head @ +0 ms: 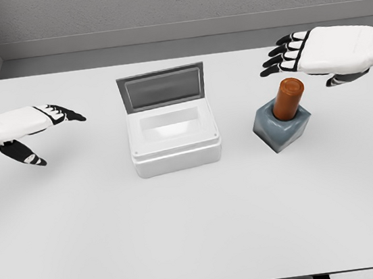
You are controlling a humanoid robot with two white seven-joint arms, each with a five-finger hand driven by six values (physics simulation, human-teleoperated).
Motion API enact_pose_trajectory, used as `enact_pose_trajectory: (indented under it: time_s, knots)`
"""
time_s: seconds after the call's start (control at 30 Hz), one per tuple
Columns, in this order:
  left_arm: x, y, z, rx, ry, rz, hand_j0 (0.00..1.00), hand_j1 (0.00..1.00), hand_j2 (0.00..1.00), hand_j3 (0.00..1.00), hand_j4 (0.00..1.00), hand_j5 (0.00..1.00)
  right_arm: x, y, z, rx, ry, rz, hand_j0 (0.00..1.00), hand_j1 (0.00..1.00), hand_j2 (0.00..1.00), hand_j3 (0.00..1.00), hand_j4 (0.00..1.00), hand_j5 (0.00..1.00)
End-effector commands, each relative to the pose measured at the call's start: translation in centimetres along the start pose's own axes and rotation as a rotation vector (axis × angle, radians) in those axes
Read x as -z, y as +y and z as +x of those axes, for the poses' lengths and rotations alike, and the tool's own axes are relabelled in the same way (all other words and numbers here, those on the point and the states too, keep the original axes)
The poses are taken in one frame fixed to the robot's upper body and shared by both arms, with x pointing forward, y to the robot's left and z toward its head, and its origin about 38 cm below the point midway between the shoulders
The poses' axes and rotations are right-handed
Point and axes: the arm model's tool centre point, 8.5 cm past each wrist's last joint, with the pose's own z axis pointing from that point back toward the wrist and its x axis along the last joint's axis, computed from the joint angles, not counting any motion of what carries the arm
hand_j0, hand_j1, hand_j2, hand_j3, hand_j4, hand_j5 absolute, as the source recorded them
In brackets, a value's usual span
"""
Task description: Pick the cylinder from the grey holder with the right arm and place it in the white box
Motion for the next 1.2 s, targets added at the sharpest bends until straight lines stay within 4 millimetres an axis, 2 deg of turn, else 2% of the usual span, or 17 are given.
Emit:
enact_pose_trajectory:
  time_s: [0.0,0.03,0.13,0.17,0.2,0.3,0.37,0.43,0.5,0.57,0.67,0.7,0.73,0.77,0.87,0.93,1.17]
  knots:
    - [-0.2,0.0,-0.3,-0.008,0.01,0.003,1.0,1.0,1.0,1.0,1.0,1.0,-0.1,0.0,0.0,0.004,0.002,-0.001,1.0,1.0,1.0,1.0,1.0,1.0]
    - [-0.5,-0.2,-0.8,-0.019,0.026,0.002,1.0,1.0,1.0,1.0,1.0,1.0,-0.1,0.0,-0.1,0.004,0.003,-0.002,1.0,1.0,1.0,1.0,1.0,1.0]
    - [-0.1,-0.6,-0.6,-0.085,0.0,0.031,1.0,1.0,1.0,1.0,1.0,1.0,-0.1,0.0,0.0,0.004,0.002,0.0,1.0,1.0,1.0,1.0,1.0,1.0]
    - [-0.1,-1.4,-0.8,-0.242,-0.031,0.082,1.0,1.0,1.0,1.0,1.0,1.0,0.5,0.7,0.4,0.013,-0.018,0.02,1.0,1.0,1.0,1.0,1.0,1.0]
    - [0.2,-1.4,-0.5,-0.371,-0.078,0.147,1.0,1.0,1.0,1.0,1.0,1.0,1.1,1.3,0.8,0.021,-0.036,0.035,1.0,1.0,1.0,1.0,1.0,1.0]
    - [1.8,1.1,2.5,-0.669,-0.267,0.297,1.0,1.0,1.0,1.0,1.0,1.0,2.0,1.6,1.3,0.024,-0.057,0.036,1.0,1.0,1.0,1.0,1.0,1.0]
    - [2.2,1.0,2.2,-0.851,-0.277,0.266,1.0,1.0,1.0,1.0,1.0,1.0,2.5,1.7,1.2,0.011,-0.052,0.043,1.0,1.0,1.0,1.0,1.0,1.0]
    - [1.5,1.2,1.8,-0.85,-0.277,0.174,1.0,1.0,1.0,1.0,1.0,1.0,2.6,1.8,1.2,0.016,-0.052,0.043,1.0,1.0,1.0,1.0,1.0,1.0]
    - [1.3,1.3,1.4,-0.81,-0.255,0.173,1.0,1.0,1.0,1.0,1.0,1.0,3.1,2.0,1.1,0.025,-0.053,0.04,1.0,1.0,1.0,1.0,1.0,1.0]
    - [1.1,1.4,0.9,-0.846,-0.235,0.18,1.0,1.0,1.0,1.0,1.0,1.0,3.1,2.1,0.8,0.03,-0.048,0.041,1.0,1.0,1.0,1.0,1.0,1.0]
    - [0.7,2.5,0.4,-0.611,-0.138,0.133,1.0,1.0,1.0,1.0,1.0,1.0,3.6,3.2,0.9,0.052,-0.054,0.066,1.0,1.0,1.0,1.0,1.0,1.0]
    - [0.7,2.6,0.5,-0.628,-0.143,0.14,1.0,1.0,1.0,1.0,1.0,1.0,3.6,3.4,0.7,0.055,-0.051,0.07,1.0,1.0,1.0,1.0,1.0,1.0]
    - [0.7,3.3,0.2,-0.835,-0.199,0.221,1.0,1.0,1.0,1.0,1.0,1.0,3.8,3.8,0.8,0.063,-0.056,0.08,1.0,1.0,1.0,1.0,1.0,1.0]
    - [0.7,3.0,-0.2,-0.936,-0.165,0.21,1.0,1.0,1.0,1.0,1.0,1.0,3.8,3.9,0.7,0.067,-0.053,0.083,1.0,1.0,1.0,1.0,1.0,1.0]
    - [1.1,2.9,-0.1,-0.946,-0.147,0.191,1.0,1.0,1.0,1.0,1.0,1.0,3.8,4.1,0.7,0.071,-0.053,0.086,1.0,1.0,1.0,1.0,1.0,1.0]
    - [1.4,2.9,-0.5,-1.109,-0.141,0.193,1.0,1.0,1.0,1.0,1.0,1.0,3.7,4.1,0.6,0.071,-0.051,0.086,1.0,1.0,1.0,1.0,1.0,1.0]
    - [2.6,1.0,-0.3,-1.208,-0.13,0.152,1.0,1.0,1.0,1.0,1.0,1.0,3.9,4.5,0.0,0.078,-0.031,0.097,1.0,1.0,1.0,1.0,1.0,1.0]
